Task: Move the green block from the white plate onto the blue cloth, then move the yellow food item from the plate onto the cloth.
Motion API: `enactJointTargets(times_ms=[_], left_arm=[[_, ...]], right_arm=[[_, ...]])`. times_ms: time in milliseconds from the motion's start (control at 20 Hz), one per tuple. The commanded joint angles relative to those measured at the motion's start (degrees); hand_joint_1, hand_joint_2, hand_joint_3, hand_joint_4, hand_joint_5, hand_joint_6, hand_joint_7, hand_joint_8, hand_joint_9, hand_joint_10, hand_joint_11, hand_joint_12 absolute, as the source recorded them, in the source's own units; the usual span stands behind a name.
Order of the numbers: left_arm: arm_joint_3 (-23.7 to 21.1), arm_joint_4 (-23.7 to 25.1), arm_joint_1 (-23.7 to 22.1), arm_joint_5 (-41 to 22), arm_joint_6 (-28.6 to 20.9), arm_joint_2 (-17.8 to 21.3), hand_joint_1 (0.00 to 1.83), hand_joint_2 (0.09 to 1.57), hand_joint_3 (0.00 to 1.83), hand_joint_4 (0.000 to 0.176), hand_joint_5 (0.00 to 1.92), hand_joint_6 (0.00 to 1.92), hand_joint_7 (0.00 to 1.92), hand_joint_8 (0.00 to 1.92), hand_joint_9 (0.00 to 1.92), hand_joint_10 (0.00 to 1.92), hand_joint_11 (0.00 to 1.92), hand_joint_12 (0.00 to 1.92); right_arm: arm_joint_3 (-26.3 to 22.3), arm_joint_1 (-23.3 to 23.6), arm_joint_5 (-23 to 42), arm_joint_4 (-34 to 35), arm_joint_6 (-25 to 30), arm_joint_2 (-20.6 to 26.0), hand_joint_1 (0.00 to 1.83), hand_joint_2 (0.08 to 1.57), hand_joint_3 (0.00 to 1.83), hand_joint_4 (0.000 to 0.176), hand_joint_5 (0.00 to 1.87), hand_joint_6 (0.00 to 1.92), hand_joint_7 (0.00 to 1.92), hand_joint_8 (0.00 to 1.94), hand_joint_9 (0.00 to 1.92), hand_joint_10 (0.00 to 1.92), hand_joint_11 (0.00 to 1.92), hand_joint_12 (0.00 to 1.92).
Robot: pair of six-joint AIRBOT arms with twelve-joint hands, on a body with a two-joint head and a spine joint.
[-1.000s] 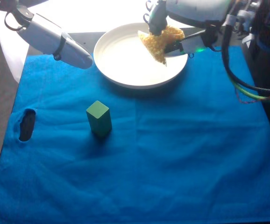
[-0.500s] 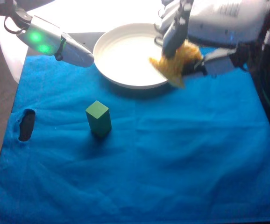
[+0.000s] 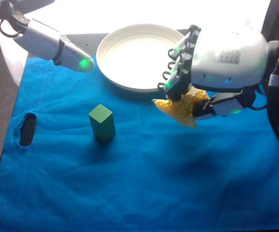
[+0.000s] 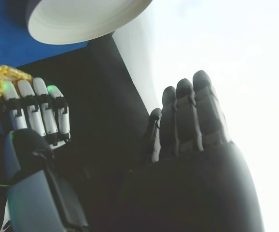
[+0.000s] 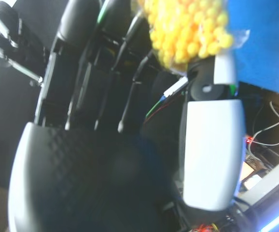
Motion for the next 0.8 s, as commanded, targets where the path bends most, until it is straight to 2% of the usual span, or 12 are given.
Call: enactJointTargets(times_ms=[0, 100, 150, 200, 250, 350, 400, 450, 500, 550, 700, 750], left_arm=[[-0.15, -1.69, -0.55, -5.28, -0.2, 0.08, 0.59, 0.72, 0.0, 0.102, 0.0, 0.0, 0.2, 0.0, 0.19, 0.0, 0.14, 0.02], [-0.14, -1.53, -0.54, -4.92, -0.16, 0.09, 0.6, 0.73, 0.01, 0.102, 0.0, 0.0, 0.2, 0.0, 0.18, 0.0, 0.15, 0.02], [-0.14, -1.44, -0.54, -4.85, -0.16, 0.09, 0.58, 0.74, 0.01, 0.091, 0.0, 0.0, 0.2, 0.0, 0.19, 0.0, 0.16, 0.03], [-0.15, -1.43, -0.54, -4.85, -0.16, 0.09, 0.58, 0.74, 0.01, 0.091, 0.0, 0.0, 0.2, 0.0, 0.19, 0.0, 0.16, 0.03], [-0.17, -1.41, -0.54, -4.87, -0.16, 0.09, 0.6, 0.73, 0.0, 0.094, 0.0, 0.0, 0.2, 0.0, 0.19, 0.0, 0.16, 0.03], [-0.21, -1.41, -0.43, -4.85, -0.16, 0.07, 0.6, 0.73, 0.0, 0.095, 0.0, 0.0, 0.2, 0.0, 0.19, 0.0, 0.15, 0.02], [-0.21, -1.41, -0.37, -4.83, -0.16, 0.07, 0.6, 0.73, 0.0, 0.106, 0.0, 0.0, 0.2, 0.0, 0.19, 0.0, 0.15, 0.03], [-0.22, -1.41, -0.29, -4.82, -0.16, 0.05, 0.57, 0.73, 0.0, 0.137, 0.0, 0.0, 0.2, 0.0, 0.2, 0.01, 0.15, 0.02], [-0.22, -1.43, -0.29, -4.96, -0.18, 0.02, 0.54, 0.73, 0.0, 0.144, 0.0, 0.0, 0.2, 0.0, 0.2, 0.01, 0.15, 0.02], [-0.22, -1.49, -0.29, -5.16, -0.2, 0.02, 0.57, 0.72, 0.0, 0.156, 0.0, 0.0, 0.2, 0.0, 0.19, 0.0, 0.14, 0.02], [-0.34, -3.2, 0.69, -7.26, -0.31, 0.11, 0.57, 0.71, 0.0, 0.168, 0.0, 0.0, 0.2, 0.0, 0.19, 0.0, 0.14, 0.02], [-0.43, -5.97, 2.19, -9.63, -0.27, 0.63, 0.65, 0.73, 0.0, 0.176, 0.0, 0.0, 0.18, 0.0, 0.11, 0.0, 0.05, 0.0]], right_arm=[[0.0, 0.31, 4.27, 2.74, -0.3, -0.27, 1.28, 1.01, 0.0, 0.0, 1.14, 0.58, 1.34, 0.49, 1.35, 0.47, 1.01, 1.4], [0.2, -0.5, 4.06, 2.39, -0.3, -0.81, 1.28, 1.03, 0.0, 0.0, 1.09, 0.64, 1.28, 0.61, 1.23, 0.44, 0.8, 1.41], [0.3, -0.77, 3.97, 2.35, -0.3, -0.92, 1.15, 0.94, 0.0, 0.0, 0.82, 0.06, 0.98, 0.39, 0.95, 0.38, 0.5, 1.37], [0.36, -1.04, 3.82, 2.33, -0.3, -0.96, 1.15, 0.94, 0.0, 0.0, 0.82, 0.06, 0.98, 0.39, 0.95, 0.38, 0.5, 1.37], [0.36, -1.15, 3.73, 2.33, -0.3, -0.96, 0.94, 0.83, 0.0, 0.016, 0.6, 0.0, 0.82, 0.07, 0.68, 0.21, 0.14, 1.13], [0.41, -1.17, 3.21, 2.33, -0.3, -0.93, 0.87, 0.8, 0.0, 0.021, 0.48, 0.0, 0.73, 0.02, 0.62, 0.11, 0.07, 1.04], [0.48, -1.17, 3.13, 2.14, -0.3, -0.93, 0.77, 0.76, 0.0, 0.037, 0.23, 0.0, 0.55, 0.0, 0.54, 0.06, 0.08, 1.02], [0.75, -1.16, 3.0, 2.04, -0.3, -0.94, 0.68, 0.66, 0.0, 0.08, 0.01, 0.0, 0.2, 0.0, 0.24, 0.0, 0.0, 0.7], [1.25, -1.15, 2.82, 2.15, -0.3, -0.94, 0.66, 0.63, 0.0, 0.126, 0.0, 0.0, 0.13, 0.01, 0.17, 0.01, 0.0, 0.48], [1.46, -1.15, 2.75, 2.59, -0.3, -0.94, 0.65, 0.59, 0.0, 0.144, 0.0, 0.0, 0.11, 0.0, 0.16, 0.0, 0.0, 0.39], [1.38, -1.11, 2.88, 5.41, -0.3, -0.27, 0.61, 0.57, 0.0, 0.134, 0.0, 0.0, 0.05, 0.0, 0.14, 0.0, 0.0, 0.48], [1.38, -1.06, 3.21, 7.28, -0.3, 0.42, 0.61, 0.53, 0.0, 0.174, 0.0, 0.0, 0.0, 0.0, 0.07, 0.02, 0.0, 0.22]])
